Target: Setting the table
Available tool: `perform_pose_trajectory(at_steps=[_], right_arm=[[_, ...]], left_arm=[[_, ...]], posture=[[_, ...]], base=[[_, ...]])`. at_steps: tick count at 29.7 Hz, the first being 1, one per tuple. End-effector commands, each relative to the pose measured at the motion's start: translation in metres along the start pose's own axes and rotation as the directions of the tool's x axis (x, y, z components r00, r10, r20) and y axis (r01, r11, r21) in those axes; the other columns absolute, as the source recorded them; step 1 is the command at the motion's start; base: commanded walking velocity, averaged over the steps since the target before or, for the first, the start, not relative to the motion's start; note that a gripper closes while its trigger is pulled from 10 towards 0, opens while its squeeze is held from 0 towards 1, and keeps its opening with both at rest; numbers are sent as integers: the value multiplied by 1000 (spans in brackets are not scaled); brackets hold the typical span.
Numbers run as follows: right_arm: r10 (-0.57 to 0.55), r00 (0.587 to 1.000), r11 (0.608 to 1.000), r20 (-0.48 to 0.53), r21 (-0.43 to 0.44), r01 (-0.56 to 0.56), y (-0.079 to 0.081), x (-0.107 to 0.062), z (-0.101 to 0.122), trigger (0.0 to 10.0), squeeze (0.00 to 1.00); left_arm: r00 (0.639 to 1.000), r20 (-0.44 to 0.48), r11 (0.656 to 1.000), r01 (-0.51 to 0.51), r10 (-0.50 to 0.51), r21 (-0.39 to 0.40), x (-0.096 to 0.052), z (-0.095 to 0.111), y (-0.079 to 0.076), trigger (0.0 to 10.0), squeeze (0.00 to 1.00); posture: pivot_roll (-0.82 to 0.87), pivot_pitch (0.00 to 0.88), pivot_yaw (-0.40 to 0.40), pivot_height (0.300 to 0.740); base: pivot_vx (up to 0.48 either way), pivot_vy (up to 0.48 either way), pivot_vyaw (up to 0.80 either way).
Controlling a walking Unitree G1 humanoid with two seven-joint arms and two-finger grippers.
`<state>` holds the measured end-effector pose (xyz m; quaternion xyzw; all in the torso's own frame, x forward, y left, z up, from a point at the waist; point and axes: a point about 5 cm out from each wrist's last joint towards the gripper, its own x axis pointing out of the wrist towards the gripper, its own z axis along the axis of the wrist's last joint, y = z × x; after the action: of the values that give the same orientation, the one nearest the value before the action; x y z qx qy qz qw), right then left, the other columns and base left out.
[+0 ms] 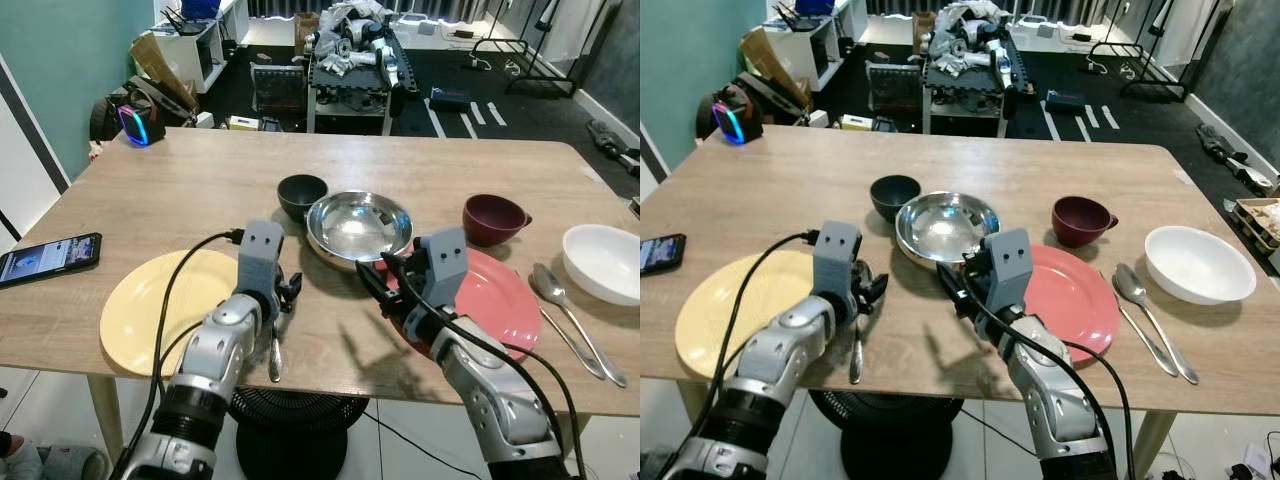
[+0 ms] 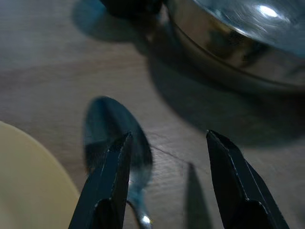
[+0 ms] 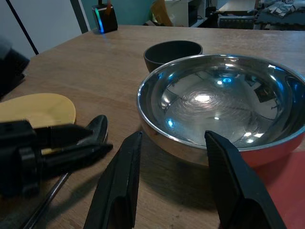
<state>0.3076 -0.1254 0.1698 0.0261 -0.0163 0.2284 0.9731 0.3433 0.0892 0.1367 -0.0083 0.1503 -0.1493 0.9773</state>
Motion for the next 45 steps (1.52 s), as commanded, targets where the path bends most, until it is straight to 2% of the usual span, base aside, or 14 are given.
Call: perform_pose_trajectory(at_steps=[1, 10, 12, 20, 25, 29, 36, 41, 45], right_arm=[[-5, 1000, 1000, -9, -5, 5, -1, -2, -4, 10000, 0], [4, 1000, 1000, -6, -8, -4, 0, 1, -2, 10000, 0], [3, 1000, 1000, -5, -10, -3, -1, 1, -2, 10000, 0], [-2, 1000, 1000, -8, -10, 2, -1, -1, -3, 10000, 0], [-1, 1000, 1000, -8, -8, 1, 0, 0, -3, 10000, 0], [0, 1000, 1000, -8, -10, 0, -1, 0, -3, 10000, 0], [-1, 1000, 1000, -6, -11, 1, -1, 0, -2, 10000, 0], [1, 1000, 1000, -1, -12, -1, 1, 0, -1, 10000, 0], [1, 1000, 1000, -2, -15, -1, 1, 0, 0, 10000, 0]], left_arm=[[999, -31, 999, -36, 36, 11, -5, -9, 1, 10000, 0], [994, -57, 995, -97, 98, 6, -3, -14, 4, 10000, 0], [993, -88, 996, -85, 81, -40, 2, -14, 7, 10000, 0], [986, -139, 993, -97, 87, -68, 3, -21, 9, 10000, 0], [982, -176, 994, -79, 64, -81, 4, -28, 9, 10000, 0], [978, -207, 997, -6, -11, -81, 6, -33, 9, 10000, 0], [977, -206, 996, 39, -54, -75, 10, -31, 10, 10000, 0], [983, -179, 997, -57, 46, -58, 23, -20, 23, 10000, 0], [982, -174, 992, -95, 80, -81, 28, -15, 28, 10000, 0]], posture=[[-3, 8, 101, 740], [-2, 3, 95, 740], [-6, 5, 98, 740], [-8, 10, 101, 740], [-7, 12, 98, 740], [-8, 15, 95, 740], [-12, 17, 96, 740], [-21, 21, 97, 740], [-28, 24, 95, 740]], base=[[0, 0, 0], [0, 0, 0], [0, 0, 0], [0, 0, 0], [0, 0, 0], [0, 0, 0], [0, 0, 0], [0, 0, 0], [0, 0, 0]])
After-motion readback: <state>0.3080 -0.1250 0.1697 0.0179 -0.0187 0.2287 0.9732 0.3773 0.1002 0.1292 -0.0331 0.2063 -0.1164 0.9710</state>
